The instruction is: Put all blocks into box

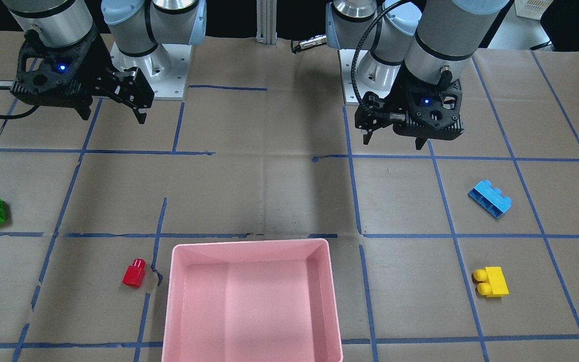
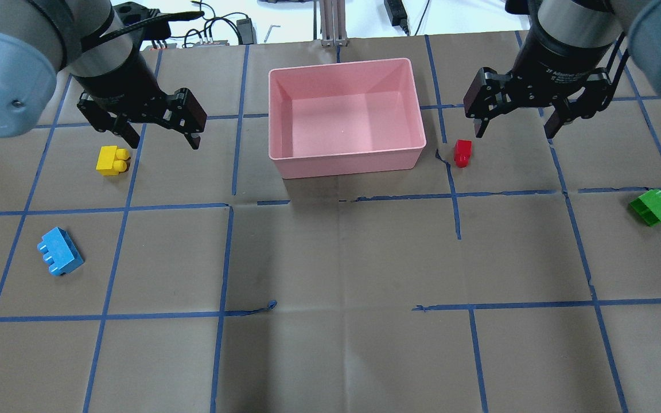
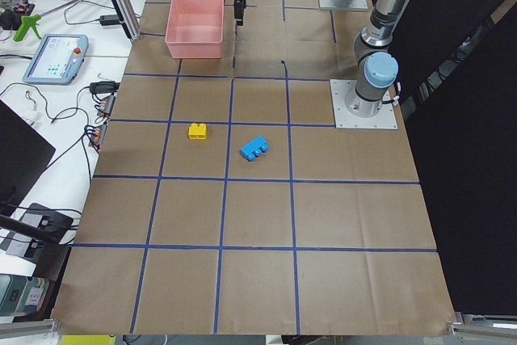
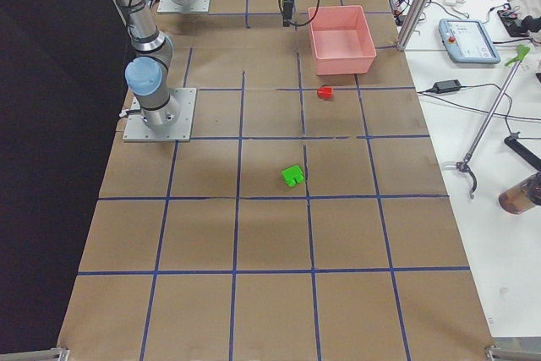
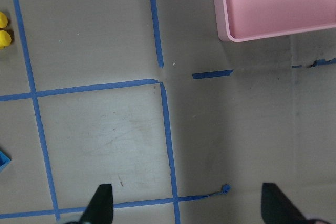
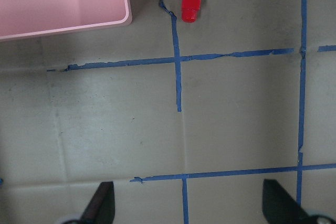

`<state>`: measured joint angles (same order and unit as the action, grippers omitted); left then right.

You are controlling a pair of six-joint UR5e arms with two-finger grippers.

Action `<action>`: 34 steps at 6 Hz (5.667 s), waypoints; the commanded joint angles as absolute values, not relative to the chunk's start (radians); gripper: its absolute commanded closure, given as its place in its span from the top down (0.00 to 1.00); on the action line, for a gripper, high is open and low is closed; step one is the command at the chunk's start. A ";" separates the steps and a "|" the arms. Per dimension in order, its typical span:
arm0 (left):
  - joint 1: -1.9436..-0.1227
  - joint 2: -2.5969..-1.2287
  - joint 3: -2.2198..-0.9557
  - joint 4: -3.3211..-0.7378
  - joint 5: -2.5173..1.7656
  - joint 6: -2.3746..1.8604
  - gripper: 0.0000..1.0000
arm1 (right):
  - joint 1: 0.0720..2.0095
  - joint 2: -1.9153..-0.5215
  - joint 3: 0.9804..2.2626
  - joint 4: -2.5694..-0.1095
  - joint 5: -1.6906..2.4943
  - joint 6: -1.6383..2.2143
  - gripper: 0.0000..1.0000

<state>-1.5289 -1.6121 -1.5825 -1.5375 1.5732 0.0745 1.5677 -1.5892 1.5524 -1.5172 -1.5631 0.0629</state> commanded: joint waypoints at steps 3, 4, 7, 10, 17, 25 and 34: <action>-1.161 -1.637 -1.600 -1.618 1.592 0.075 1.00 | 1.513 -1.580 1.552 -1.523 -1.574 -0.078 1.00; -1.055 -1.650 -1.630 -1.593 1.592 0.069 0.99 | 1.402 -1.580 1.552 -1.513 -1.572 -0.192 1.00; -0.895 -1.678 -1.695 -1.497 1.641 0.037 0.99 | 1.142 -1.571 1.552 -1.519 -1.568 -0.637 1.00; -0.879 -1.751 -1.750 -1.389 1.779 -0.064 0.99 | 0.894 -1.474 1.551 -1.539 -1.572 -1.080 1.00; -0.882 -1.908 -2.002 -0.849 1.646 -0.059 0.98 | 0.839 -1.217 1.723 -2.014 -1.620 -1.190 1.00; -0.881 -1.951 -2.017 -0.833 1.651 -0.052 0.78 | 0.874 -1.128 1.848 -2.313 -1.577 -1.252 1.00; -1.327 -1.759 -1.911 -0.900 1.608 -0.081 0.42 | 0.873 -1.112 1.845 -2.303 -1.635 -1.238 0.42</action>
<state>-1.2051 -1.7670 -1.9700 -0.8697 1.6052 -0.0570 0.8728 -1.1110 1.8477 -2.3029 -1.6321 -1.2365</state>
